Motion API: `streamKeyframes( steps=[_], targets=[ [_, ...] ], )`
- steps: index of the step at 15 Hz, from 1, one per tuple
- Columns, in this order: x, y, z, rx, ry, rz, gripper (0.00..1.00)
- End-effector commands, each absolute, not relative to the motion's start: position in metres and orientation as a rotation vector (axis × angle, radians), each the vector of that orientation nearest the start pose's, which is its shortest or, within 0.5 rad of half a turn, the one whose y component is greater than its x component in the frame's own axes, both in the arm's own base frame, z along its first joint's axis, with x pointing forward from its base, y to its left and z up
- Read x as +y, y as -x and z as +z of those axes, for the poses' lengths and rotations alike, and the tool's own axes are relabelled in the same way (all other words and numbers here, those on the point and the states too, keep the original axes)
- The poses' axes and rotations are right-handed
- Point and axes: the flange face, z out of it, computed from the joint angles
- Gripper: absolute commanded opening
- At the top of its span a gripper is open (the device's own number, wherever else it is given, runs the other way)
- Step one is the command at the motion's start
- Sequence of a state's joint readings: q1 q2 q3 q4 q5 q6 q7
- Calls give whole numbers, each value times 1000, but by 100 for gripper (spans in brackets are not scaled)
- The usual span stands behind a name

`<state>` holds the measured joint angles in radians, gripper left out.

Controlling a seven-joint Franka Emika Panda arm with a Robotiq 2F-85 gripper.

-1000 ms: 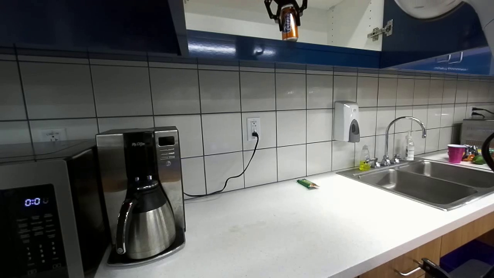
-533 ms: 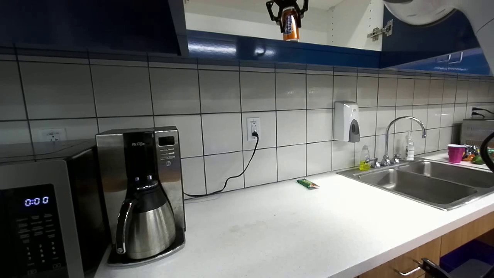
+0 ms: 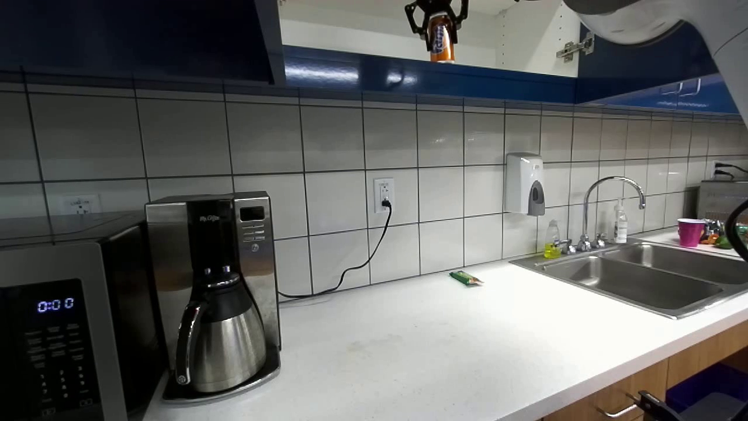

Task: Put the orange can in the open upper cabinet.

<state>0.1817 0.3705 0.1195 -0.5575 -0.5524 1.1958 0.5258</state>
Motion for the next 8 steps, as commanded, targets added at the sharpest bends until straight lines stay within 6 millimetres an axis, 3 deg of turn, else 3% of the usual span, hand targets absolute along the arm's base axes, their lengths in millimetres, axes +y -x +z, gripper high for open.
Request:
streamKeyframes(
  steps=[1,4,8],
  targets=[
    [66,-556,824,837,3270,-679,83],
    [66,-559,820,843,3276,-665,100],
    [70,-559,819,829,3278,-655,100]
  ],
)
